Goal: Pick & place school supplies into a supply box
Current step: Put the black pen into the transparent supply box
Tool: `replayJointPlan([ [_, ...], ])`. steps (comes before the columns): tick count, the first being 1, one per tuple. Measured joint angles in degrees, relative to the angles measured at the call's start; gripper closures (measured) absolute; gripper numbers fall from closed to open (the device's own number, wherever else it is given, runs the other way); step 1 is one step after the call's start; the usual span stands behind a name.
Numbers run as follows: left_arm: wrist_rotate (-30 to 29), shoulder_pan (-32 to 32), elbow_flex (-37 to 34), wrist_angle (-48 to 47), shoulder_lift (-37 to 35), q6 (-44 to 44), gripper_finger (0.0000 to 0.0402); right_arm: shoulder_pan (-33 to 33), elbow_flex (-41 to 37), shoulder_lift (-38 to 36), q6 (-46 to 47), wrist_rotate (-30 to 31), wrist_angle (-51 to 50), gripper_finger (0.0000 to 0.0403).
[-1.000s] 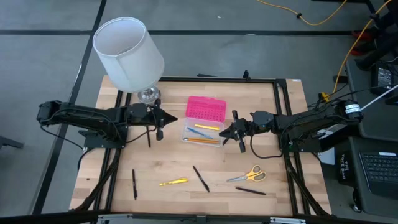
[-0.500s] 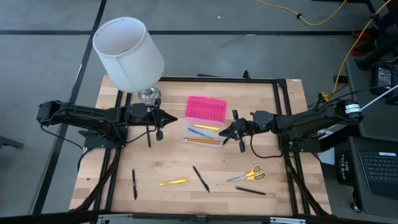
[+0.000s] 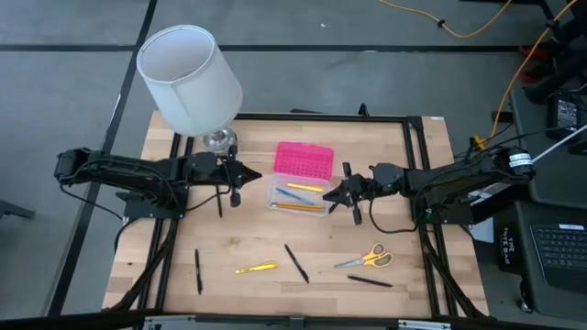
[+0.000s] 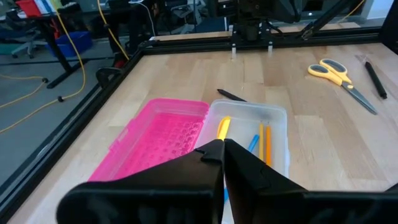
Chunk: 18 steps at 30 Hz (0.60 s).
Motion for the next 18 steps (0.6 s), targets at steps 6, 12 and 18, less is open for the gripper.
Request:
replayJointPlan([
  [6,0.0,0.0,0.0,0.0,0.0,0.0,0.0398,0.0,4.6,0.0,0.0,-1.0,-12.3,0.0375],
  [12,0.0,0.0,0.0,0.0,0.0,0.0,0.0399,0.4,14.1,0.0,0.0,-1.0,-31.5,0.0375],
  [18,0.0,0.0,0.0,0.0,0.0,0.0,0.0398,4.2,19.4,0.0,0.2,-0.2,-42.4,0.0375],
])
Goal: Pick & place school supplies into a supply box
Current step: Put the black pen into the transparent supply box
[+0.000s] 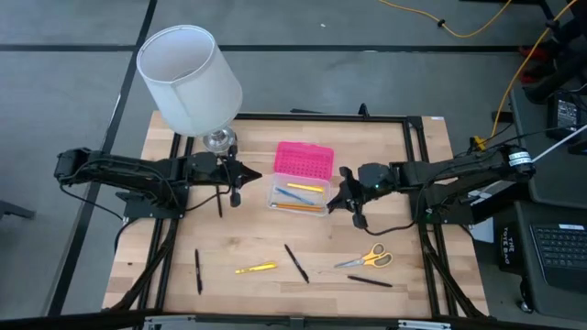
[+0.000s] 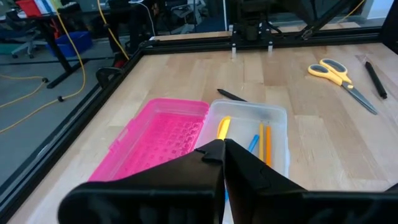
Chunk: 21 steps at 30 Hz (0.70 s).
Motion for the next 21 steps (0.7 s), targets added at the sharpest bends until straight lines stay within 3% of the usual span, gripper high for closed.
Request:
replayJointPlan([
  [7,0.0,0.0,0.0,0.0,0.0,0.0,0.0396,9.1,5.5,0.0,8.8,9.3,-15.3,0.0378],
  [12,0.0,0.0,0.0,0.0,0.0,0.0,0.0396,15.1,5.8,0.0,10.1,14.1,-17.2,0.0395],
  [21,0.0,0.0,0.0,0.0,0.0,0.0,0.0400,15.9,5.8,0.0,8.3,23.9,-23.3,0.0370],
])
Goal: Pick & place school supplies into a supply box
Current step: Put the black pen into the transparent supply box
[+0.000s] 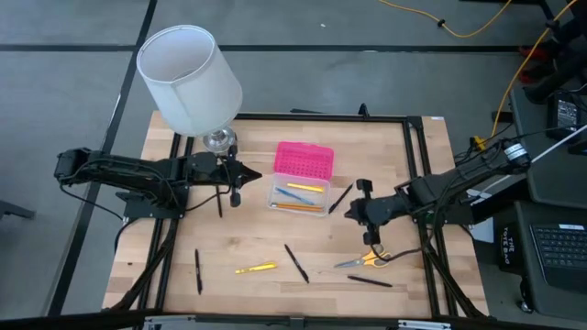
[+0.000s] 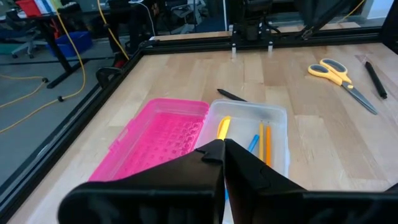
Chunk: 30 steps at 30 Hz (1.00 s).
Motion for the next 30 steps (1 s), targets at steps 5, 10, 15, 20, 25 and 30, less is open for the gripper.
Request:
replayJointPlan([
  [5,0.0,0.0,0.0,0.0,0.0,0.0,0.0400,-1.9,0.0,0.0,-1.3,1.4,-1.3,0.0353],
  [10,0.0,0.0,0.0,0.0,0.0,0.0,0.0400,-3.7,0.0,0.0,-3.2,0.4,-5.1,0.0350],
  [15,0.0,0.0,0.0,0.0,0.0,0.0,0.0398,-8.3,0.0,1.0,-7.5,-3.7,-9.5,0.0350],
  [20,0.0,0.0,0.0,-0.2,0.0,0.0,0.0397,-14.1,0.0,3.9,-15.3,-8.6,-9.2,0.0350],
  [25,0.0,0.0,0.0,-0.2,0.0,0.0,0.0396,-19.3,0.0,8.6,-20.7,-11.3,-9.0,0.0350],
  [30,0.0,0.0,0.0,-0.2,0.0,0.0,0.0397,-22.3,0.0,11.1,-25.7,-11.3,-8.4,0.0349],
])
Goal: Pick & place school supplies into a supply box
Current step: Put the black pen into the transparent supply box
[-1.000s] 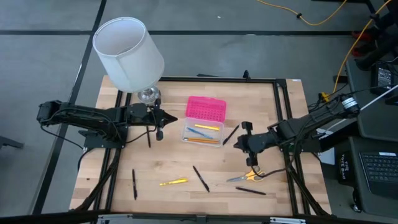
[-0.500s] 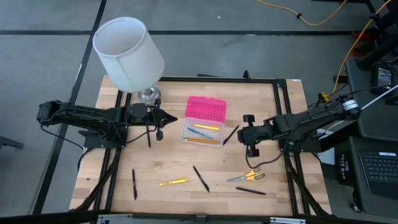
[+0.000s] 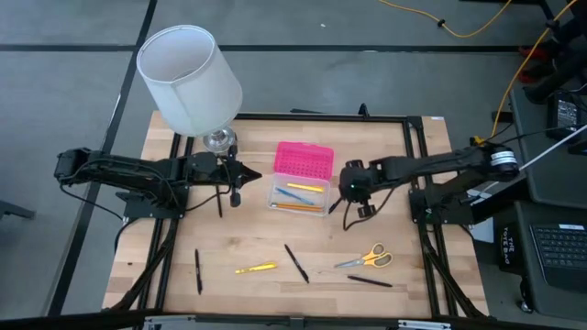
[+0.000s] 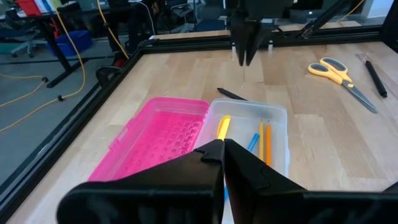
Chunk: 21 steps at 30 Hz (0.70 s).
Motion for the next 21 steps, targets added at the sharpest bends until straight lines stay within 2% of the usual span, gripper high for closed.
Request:
replayJointPlan([
  [7,0.0,0.0,0.0,0.0,0.0,0.0,0.0397,-1.3,0.0,0.9,-4.3,-4.0,2.5,0.0345],
  [13,0.0,0.0,0.0,0.0,0.0,0.0,0.0399,-1.3,0.0,4.3,-7.6,-3.7,3.3,0.0295],
  [16,0.0,0.0,0.0,0.0,0.0,0.0,0.0400,-1.3,0.0,6.5,-10.0,-1.2,4.9,0.0268],
  [21,0.0,0.0,0.0,0.0,0.0,0.0,0.0400,-2.0,0.0,10.4,-10.1,-1.0,5.8,0.0248],
])
